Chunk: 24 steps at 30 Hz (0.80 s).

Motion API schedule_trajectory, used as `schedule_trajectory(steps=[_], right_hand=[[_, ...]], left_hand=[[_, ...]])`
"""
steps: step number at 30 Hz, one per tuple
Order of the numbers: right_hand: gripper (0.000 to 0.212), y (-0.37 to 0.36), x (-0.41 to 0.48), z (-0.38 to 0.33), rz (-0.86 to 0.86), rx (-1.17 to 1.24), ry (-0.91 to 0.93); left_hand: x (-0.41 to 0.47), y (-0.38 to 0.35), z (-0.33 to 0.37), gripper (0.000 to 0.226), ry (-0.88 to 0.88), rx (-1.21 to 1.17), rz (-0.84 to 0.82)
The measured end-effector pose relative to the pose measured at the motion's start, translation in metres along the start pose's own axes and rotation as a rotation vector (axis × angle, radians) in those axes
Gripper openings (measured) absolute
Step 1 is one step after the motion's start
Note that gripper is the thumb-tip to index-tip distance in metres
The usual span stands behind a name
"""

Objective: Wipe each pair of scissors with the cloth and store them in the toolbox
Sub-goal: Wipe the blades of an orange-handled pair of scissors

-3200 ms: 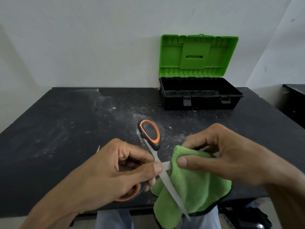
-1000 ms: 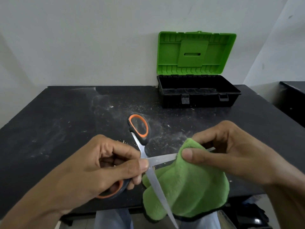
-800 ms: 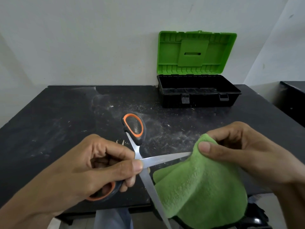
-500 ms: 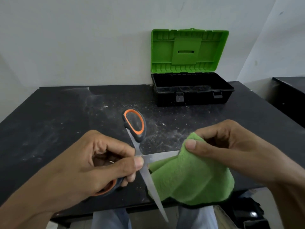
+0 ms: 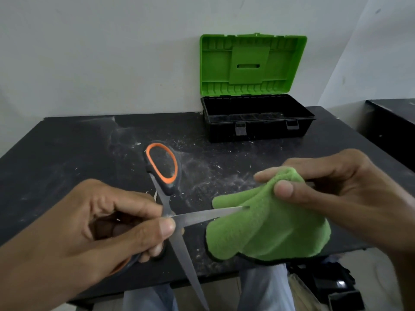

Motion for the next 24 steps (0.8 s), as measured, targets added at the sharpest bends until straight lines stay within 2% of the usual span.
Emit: schedule_trajectory(steps=[3, 8, 15, 24], right_hand=[[0.02, -0.007, 0.003, 0.003, -0.068, 0.015, -0.02], [0.019, -0.013, 0.008, 0.005, -0.168, -0.029, -0.074], [0.028, -0.006, 0.011, 0.004, -0.139, 0.032, -0.062], [0.02, -0.024, 0.016, 0.01, -0.21, -0.017, -0.076]], left_hand=[[0.001, -0.006, 0.006, 0.035, 0.005, -0.06, 0.014], [0.005, -0.001, 0.017, 0.034, -0.076, 0.132, -0.133], [0.005, 0.008, 0.015, 0.037, -0.077, 0.186, -0.091], [0.008, -0.004, 0.024, 0.038, -0.151, 0.196, -0.123]])
Point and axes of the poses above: each hand's wrist, its own x-axis towards the middle knuckle, its own y-axis out of the back of the hand, z = x × y, the point moved 2 cm from there along x, towards the middle knuckle, and after that the axes turned 6 degrees about x, right-handed, at the moved point
